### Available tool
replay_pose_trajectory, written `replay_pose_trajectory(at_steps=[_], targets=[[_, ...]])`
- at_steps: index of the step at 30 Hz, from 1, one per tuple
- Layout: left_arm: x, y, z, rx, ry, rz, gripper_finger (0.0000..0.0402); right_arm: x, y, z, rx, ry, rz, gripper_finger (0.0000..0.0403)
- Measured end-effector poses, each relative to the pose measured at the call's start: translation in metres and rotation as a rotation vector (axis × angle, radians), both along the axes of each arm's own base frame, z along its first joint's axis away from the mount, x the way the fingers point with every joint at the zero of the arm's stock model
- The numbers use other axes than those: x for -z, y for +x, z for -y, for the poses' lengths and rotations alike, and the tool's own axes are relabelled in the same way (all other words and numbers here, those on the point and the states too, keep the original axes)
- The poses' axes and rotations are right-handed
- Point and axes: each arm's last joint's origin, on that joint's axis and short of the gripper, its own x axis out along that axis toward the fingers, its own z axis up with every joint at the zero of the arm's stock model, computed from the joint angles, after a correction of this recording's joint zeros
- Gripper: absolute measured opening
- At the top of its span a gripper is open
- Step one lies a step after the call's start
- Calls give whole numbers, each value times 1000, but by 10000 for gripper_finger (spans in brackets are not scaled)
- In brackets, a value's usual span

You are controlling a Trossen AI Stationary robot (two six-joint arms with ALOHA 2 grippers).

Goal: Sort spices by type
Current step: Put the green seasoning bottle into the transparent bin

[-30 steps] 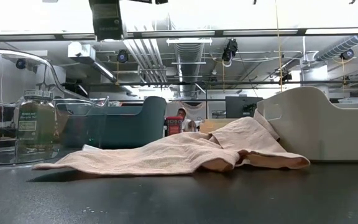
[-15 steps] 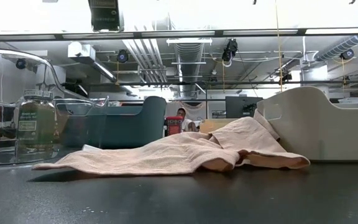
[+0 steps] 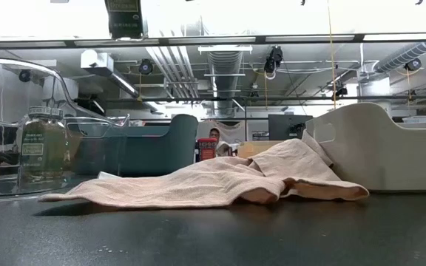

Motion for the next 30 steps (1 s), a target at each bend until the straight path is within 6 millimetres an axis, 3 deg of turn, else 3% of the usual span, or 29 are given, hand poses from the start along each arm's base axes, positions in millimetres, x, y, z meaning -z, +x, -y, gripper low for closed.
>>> replay_pose_trajectory(at_steps=[5, 14, 22, 30], targets=[[0, 0, 0, -5, -17, 11, 183, 0, 0, 0, -1, 4, -1, 193], [-1, -3, 2, -36, -130, 56, 183, 1, 0, 0, 3, 36, -6, 274], [4, -37, -6, -60, -219, -47, 183, 3, -6, 2, 37, 157, -111, 300], [31, -68, -2, -96, -379, -213, 183, 4, -10, 3, 48, 223, -161, 292]])
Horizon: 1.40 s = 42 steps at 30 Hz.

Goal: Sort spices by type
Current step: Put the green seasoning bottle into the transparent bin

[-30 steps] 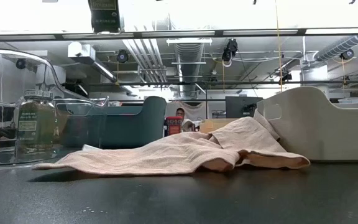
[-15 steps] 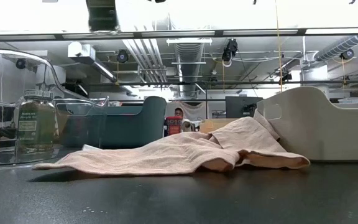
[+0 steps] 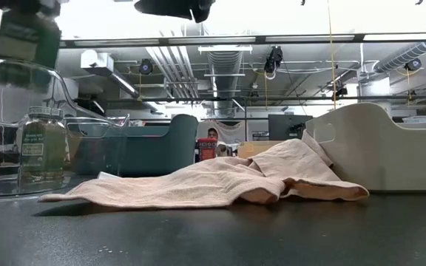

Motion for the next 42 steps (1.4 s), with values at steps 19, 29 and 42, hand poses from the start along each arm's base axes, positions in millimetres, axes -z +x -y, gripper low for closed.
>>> replay_pose_trajectory(at_steps=[19, 29, 42], targets=[[79, -30, -12, -125, -93, -91, 183, 14, -4, 1, 10, 40, 3, 253], [81, -31, -13, -124, -99, -107, 191, 14, -4, 1, 9, 39, 2, 267], [81, -32, -13, -89, -77, -152, 209, 17, -5, 1, 10, 36, -9, 260]])
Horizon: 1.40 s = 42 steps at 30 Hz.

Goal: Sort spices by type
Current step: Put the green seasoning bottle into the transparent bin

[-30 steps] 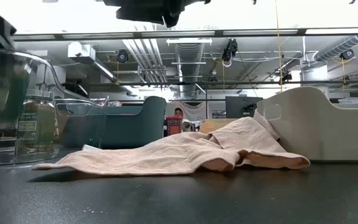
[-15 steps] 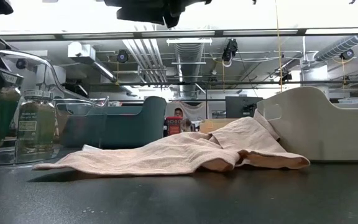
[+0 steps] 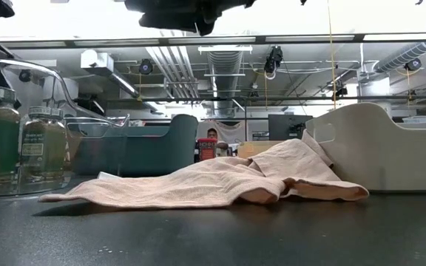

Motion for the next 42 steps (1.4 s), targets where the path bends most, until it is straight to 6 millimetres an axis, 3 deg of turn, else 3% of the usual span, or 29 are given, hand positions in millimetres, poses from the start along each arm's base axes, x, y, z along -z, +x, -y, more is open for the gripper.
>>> replay_pose_trajectory(at_steps=[14, 30, 42], targets=[[-38, 2, 5, 40, 6, -80, 209, 3, -1, 0, 5, 8, -27, 266], [-7, 2, 3, 8, 15, -26, 210, 5, -2, 0, 8, 12, -52, 258], [-11, 1, 3, 11, 30, -29, 246, 5, -2, 0, 10, 19, -51, 283]])
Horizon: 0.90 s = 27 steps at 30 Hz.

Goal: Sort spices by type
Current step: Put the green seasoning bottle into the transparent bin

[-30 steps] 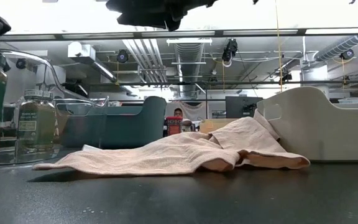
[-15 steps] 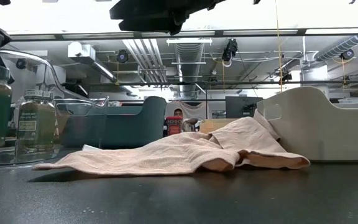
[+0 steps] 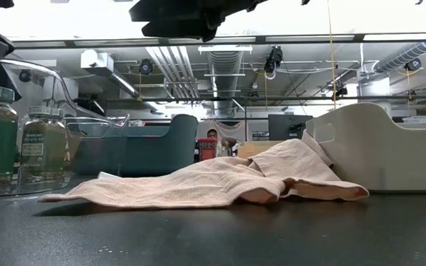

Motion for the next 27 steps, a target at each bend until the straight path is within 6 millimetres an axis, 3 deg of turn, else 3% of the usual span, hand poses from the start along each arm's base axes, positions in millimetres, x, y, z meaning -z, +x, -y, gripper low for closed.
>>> replay_pose_trajectory(at_steps=[7, 13, 17, 22, 27], targets=[[-14, 2, 3, 20, 1, 7, 248, 0, 0, 0, 0, 0, 0, 273], [-30, 9, 6, 16, 30, 111, 236, 0, 0, 0, 0, 0, 0, 266], [-30, 17, 7, 5, 15, 128, 172, 0, 0, 0, 0, 0, 1, 266], [-23, 30, 13, 48, -38, 70, 25, -1, 0, 0, 0, 2, 6, 273], [-11, 30, 12, 18, -36, -3, 14, -1, 0, 0, 1, 2, 7, 271]])
